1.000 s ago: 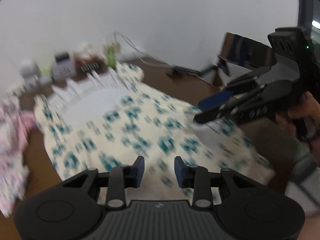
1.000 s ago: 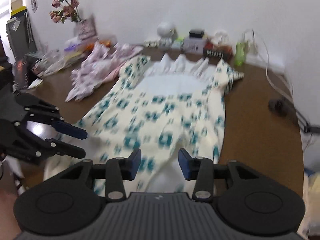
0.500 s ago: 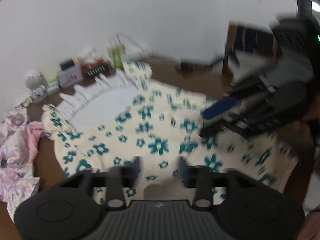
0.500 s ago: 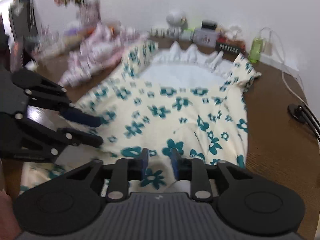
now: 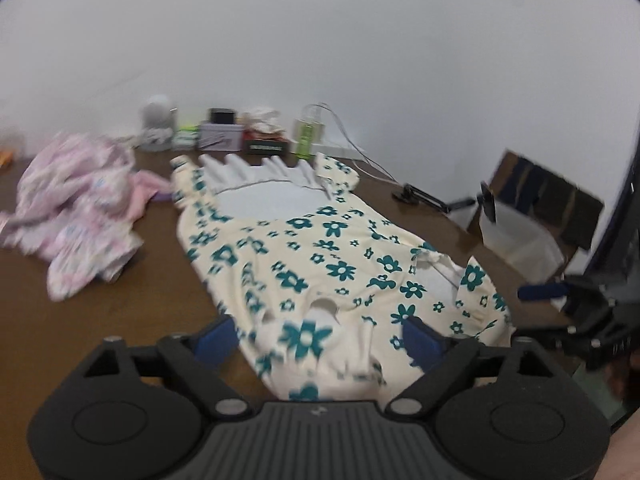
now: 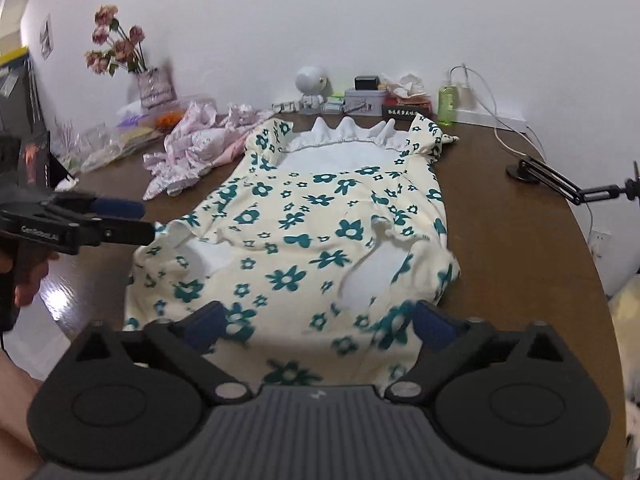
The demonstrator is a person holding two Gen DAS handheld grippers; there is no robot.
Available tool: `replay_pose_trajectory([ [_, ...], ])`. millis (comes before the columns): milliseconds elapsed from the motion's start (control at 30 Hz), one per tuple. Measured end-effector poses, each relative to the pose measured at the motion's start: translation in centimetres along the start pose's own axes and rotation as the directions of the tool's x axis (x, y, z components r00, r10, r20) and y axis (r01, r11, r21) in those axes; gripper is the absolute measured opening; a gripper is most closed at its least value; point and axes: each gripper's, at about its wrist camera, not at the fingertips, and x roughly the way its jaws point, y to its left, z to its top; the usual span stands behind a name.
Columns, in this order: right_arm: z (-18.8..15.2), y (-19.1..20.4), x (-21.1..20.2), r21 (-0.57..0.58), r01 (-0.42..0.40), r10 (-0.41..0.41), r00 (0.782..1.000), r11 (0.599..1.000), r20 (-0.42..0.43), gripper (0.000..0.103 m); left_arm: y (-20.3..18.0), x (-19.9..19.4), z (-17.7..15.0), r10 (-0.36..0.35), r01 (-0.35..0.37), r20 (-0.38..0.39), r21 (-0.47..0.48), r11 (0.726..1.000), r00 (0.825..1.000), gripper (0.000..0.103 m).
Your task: Fold clothes
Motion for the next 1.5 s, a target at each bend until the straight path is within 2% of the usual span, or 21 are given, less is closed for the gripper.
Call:
replay_pose_trajectory([
  [100, -0.5, 1.9, -0.6, -0.018, -0.025, 0.025, 1.0, 1.0, 0.006, 0.103, -0.3, -1.5, -1.0, 0.013, -0.013, -0.009, -0.02, 1.0, 1.0, 0.103],
  [267, -0.9, 5.2, -0.5, -0.053, -0.034, 0.033, 0.999, 0.998, -0.006, 0.103, -0.7, -2.8, -2.7, 0.033, -0.034, -0.028, -0.028, 0.999, 0.999, 0.103],
  [533, -2.2, 7.3, -1.7, 0.009, 0.044, -0.044, 0.999, 0.999, 0.004, 0.103, -1.1, -4.8, -4.6, 0.053, -0.054, -0.035, -0.024, 0.998, 0.998, 0.103],
  [667, -2.8, 8.0, -2.2, 0.041, 0.089, -0.09, 0.996, 0.995, 0.009, 0.103, -1.6, -5.4, -5.0, 0.03, -0.031, -0.029, -0.01, 0.999, 0.999, 0.103],
  [867, -2.5, 8.8, -2.6, 0.006, 0.093, -0.093, 0.996, 0.996, 0.007, 0.103, -1.6, -6.1, -5.2, 0.025, -0.025, -0.002, -0.027, 0.999, 1.0, 0.103],
  [967, -2.6, 9.0, -2.6, -0.011, 0.079, -0.079, 0.997, 0.997, -0.003, 0.103, -1.2, -6.1, -5.4, 0.033, -0.033, -0.012, -0.042, 0.999, 0.999, 0.103],
  [1067, -2.4, 9.8, -2.2, -0.03, 0.026, -0.026, 1.0, 0.999, -0.015, 0.103, -0.1, -5.8, -5.2, 0.035, -0.036, -0.013, -0.068, 0.997, 0.999, 0.103],
  [1133, -2.0, 10.6, -1.8, -0.051, -0.032, 0.03, 0.999, 0.998, -0.025, 0.103, 1.5, -5.5, -4.6, 0.056, -0.057, -0.009, -0.127, 0.99, 0.998, 0.103],
  [1200, -1.5, 11.7, -0.6, -0.077, -0.081, 0.077, 0.996, 0.994, -0.048, 0.102, 3.2, -5.2, -3.9, 0.08, -0.08, -0.008, -0.193, 0.978, 0.997, 0.097],
  [1233, -1.1, 12.4, 0.1, -0.091, -0.107, 0.101, 0.993, 0.99, -0.065, 0.1, 3.9, -5.0, -3.7, 0.077, -0.078, -0.009, -0.22, 0.972, 0.997, 0.093],
  [1267, -0.8, 12.9, 0.9, -0.105, -0.119, 0.11, 0.991, 0.987, -0.082, 0.091, 4.6, -4.8, -3.4, 0.068, -0.069, -0.012, -0.237, 0.969, 0.998, 0.088],
  [1300, -0.5, 13.5, 1.8, -0.118, -0.129, 0.117, 0.988, 0.985, -0.1, 0.085, 5.2, -4.7, -3.2, 0.058, -0.06, -0.015, -0.254, 0.965, 0.998, 0.088],
  [1333, -0.3, 14.0, 2.6, -0.126, -0.132, 0.118, 0.986, 0.983, -0.113, 0.072, 5.8, -4.5, -3.0, 0.049, -0.052, -0.018, -0.27, 0.961, 0.999, 0.088],
  [1367, -0.1, 14.6, 3.4, -0.134, -0.135, 0.119, 0.985, 0.982, -0.126, 0.066, 6.3, -4.3, -2.8, 0.042, -0.046, -0.021, -0.279, 0.959, 0.999, 0.088],
  [1500, 0.1, 16.1, 6.1, -0.173, -0.132, 0.101, 0.98, 0.976, -0.173, 0.057, 7.6, -3.5, -2.0, 0.036, -0.044, -0.036, -0.264, 0.964, 0.999, 0.085],
])
